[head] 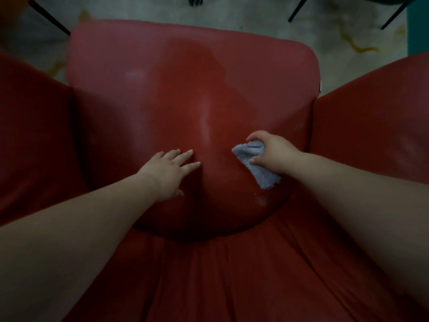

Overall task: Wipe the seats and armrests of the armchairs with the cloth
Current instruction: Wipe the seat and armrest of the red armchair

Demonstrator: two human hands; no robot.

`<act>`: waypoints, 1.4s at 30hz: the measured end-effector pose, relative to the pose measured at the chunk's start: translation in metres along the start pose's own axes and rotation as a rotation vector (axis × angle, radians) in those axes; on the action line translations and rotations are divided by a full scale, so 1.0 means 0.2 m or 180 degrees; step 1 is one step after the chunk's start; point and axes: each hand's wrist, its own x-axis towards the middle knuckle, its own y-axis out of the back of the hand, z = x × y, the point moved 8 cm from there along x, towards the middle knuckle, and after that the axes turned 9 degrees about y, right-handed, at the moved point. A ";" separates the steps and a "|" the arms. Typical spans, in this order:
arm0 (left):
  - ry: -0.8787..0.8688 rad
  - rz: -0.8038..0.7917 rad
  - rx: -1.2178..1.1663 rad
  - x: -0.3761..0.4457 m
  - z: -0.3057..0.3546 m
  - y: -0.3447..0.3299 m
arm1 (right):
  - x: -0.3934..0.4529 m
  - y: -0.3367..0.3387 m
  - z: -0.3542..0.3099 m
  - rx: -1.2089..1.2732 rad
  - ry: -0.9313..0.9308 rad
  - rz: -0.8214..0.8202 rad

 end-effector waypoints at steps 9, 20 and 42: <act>0.0214 0.0616 -0.3163 0.05 0.07 0.12 | -0.08 -0.19 0.01 0.2256 -0.0847 0.0954; 0.0417 0.0834 -0.4500 0.02 0.07 0.26 | -0.16 -0.22 -0.29 0.4071 -0.0564 0.0141; -0.0256 0.1547 -0.1602 0.12 0.34 0.15 | -0.01 -0.05 0.16 -0.2086 0.0091 -0.1702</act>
